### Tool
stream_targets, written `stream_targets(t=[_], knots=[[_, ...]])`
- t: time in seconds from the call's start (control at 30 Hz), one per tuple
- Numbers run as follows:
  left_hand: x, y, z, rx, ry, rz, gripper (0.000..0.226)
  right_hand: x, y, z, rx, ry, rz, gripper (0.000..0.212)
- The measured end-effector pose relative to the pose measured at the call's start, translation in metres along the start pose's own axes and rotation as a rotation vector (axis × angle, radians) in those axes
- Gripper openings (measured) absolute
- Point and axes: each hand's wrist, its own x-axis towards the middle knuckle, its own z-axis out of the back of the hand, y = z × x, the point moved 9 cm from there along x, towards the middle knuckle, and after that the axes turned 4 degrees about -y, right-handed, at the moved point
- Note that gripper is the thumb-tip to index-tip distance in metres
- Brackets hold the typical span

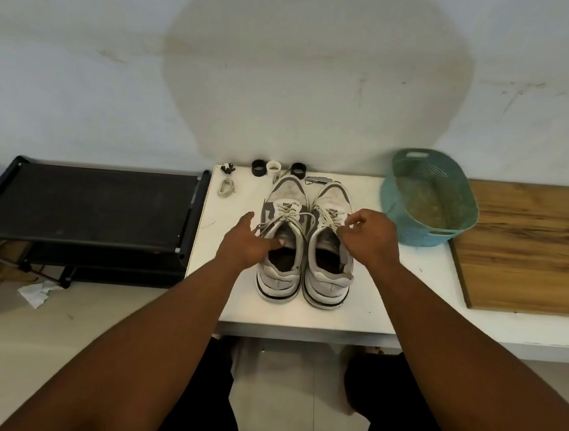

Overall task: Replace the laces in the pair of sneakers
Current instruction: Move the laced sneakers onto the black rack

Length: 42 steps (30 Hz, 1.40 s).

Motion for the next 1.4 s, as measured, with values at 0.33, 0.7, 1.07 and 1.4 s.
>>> stream_targets(t=[0.33,0.7,1.07,1.4], knots=[[-0.005,0.007,-0.014,-0.054,0.056,0.012,0.071,-0.014,-0.053,-0.054,-0.02,0.29,-0.212,0.094],[-0.029,-0.008,0.039,-0.082,-0.097,-0.094,0.057,-0.025,0.004,-0.027,-0.109,0.133,-0.079,0.073],[-0.022,0.011,0.221,-0.126,-0.267,-0.16,0.052,-0.051,0.17,-0.072,0.026,0.115,0.083,0.071],[0.052,0.144,0.323,-0.118,-0.313,-0.037,0.055,-0.075,0.254,-0.236,0.081,0.25,0.102,0.076]])
